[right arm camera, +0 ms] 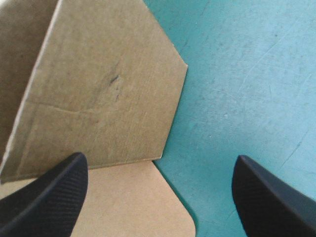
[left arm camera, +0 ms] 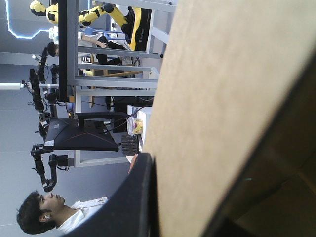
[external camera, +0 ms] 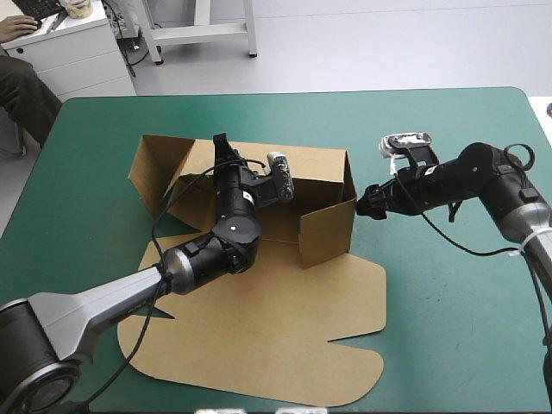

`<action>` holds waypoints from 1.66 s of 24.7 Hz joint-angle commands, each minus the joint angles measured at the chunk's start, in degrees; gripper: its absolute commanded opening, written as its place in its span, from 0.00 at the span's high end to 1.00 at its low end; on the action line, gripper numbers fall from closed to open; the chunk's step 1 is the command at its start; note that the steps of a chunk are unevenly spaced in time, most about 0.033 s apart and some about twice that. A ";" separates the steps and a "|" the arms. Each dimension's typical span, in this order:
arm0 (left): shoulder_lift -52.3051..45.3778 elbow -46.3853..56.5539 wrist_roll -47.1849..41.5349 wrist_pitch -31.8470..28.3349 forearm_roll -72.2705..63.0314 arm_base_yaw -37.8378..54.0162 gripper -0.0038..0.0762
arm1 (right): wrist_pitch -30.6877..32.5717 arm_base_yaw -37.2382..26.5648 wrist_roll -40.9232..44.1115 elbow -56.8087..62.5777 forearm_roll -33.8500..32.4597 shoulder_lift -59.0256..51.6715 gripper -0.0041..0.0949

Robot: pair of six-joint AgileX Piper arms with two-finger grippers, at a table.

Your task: Fold the box

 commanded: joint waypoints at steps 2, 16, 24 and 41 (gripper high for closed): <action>-2.21 -1.90 -1.77 -0.79 1.01 -0.24 0.96 | -2.29 -0.07 -3.27 0.69 6.49 -2.88 0.21; -2.10 -1.90 -1.56 -4.95 -1.20 -0.35 0.96 | -3.19 3.39 -9.29 2.75 11.45 -2.91 0.21; -2.10 -1.90 -1.56 -4.96 -1.92 -0.35 0.96 | -18.64 15.63 -0.58 2.75 -4.71 -2.80 0.21; -2.29 -2.00 1.89 -6.09 -12.84 -4.15 0.96 | -28.61 19.10 14.91 2.61 -29.42 -2.80 0.90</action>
